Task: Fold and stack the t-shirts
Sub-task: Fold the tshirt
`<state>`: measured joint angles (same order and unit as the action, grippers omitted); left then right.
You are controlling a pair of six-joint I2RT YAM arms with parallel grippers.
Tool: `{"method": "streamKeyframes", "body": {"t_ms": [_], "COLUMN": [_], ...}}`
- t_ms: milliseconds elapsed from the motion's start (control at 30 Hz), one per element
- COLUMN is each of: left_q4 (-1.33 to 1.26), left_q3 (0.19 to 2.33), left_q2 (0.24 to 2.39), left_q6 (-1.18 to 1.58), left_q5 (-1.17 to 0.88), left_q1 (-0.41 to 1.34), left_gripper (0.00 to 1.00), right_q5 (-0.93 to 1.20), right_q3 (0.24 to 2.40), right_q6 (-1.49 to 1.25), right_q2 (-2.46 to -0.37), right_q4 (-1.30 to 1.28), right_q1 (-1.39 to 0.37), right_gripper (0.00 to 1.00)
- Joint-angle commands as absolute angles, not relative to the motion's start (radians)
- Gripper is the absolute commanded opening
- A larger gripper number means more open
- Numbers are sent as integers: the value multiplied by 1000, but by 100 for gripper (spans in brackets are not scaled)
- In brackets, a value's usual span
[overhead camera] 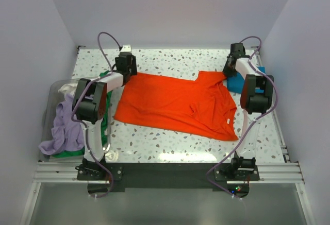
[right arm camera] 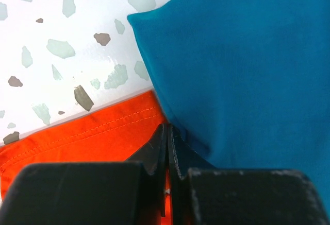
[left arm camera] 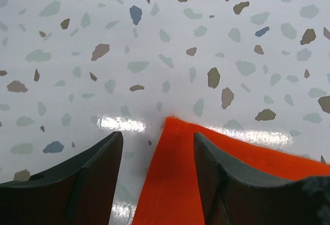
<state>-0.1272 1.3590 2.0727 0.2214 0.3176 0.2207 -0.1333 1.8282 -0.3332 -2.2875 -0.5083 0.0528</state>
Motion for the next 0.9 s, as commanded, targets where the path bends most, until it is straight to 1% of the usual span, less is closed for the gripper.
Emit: {"method": "streamKeyframes", "body": {"t_ms": [0,133,267,333,533,600,700,733,800,833,867], "left_q4": [-101,-52,-2,69,124,135,129,130,132,133,135], "left_q3": [1456,1549,1627,1670,1716,1718,1712,1713,1717,1717,1718], "left_q2": [2115,2178,2242,2272,2304,2306,2306,2309,2312,2312,2313], "left_q6": [216,233,245,256,275,279,282,282,282,282,282], "left_q5": [252,201,206,207,190,192,186,183,175,172,170], "left_q1": [199,187,186,183,178,176,172,170,169,169,169], "left_gripper": [61,57,57,56,49,48,41,35,29,22,18], "right_q5": [-109,-98,-91,-89,-84,-80,-68,-63,-58,-55,-51], "right_q3": [1827,1830,1829,1825,1824,1824,1828,1827,1827,1825,1824], "right_q6": [-344,-347,-347,-347,-350,-351,-356,-357,-360,-360,-362], "right_q2": [-2232,-2240,-2240,-2234,-2235,-2238,-2244,-2244,-2244,-2243,-2238], "right_q4": [-476,-476,-476,-474,-471,-471,-471,-468,-466,-466,-466], "right_q1": [55,55,55,55,55,55,57,55,55,55,55], "right_gripper": [0,0,0,0,0,0,0,0,0,0,0]}}
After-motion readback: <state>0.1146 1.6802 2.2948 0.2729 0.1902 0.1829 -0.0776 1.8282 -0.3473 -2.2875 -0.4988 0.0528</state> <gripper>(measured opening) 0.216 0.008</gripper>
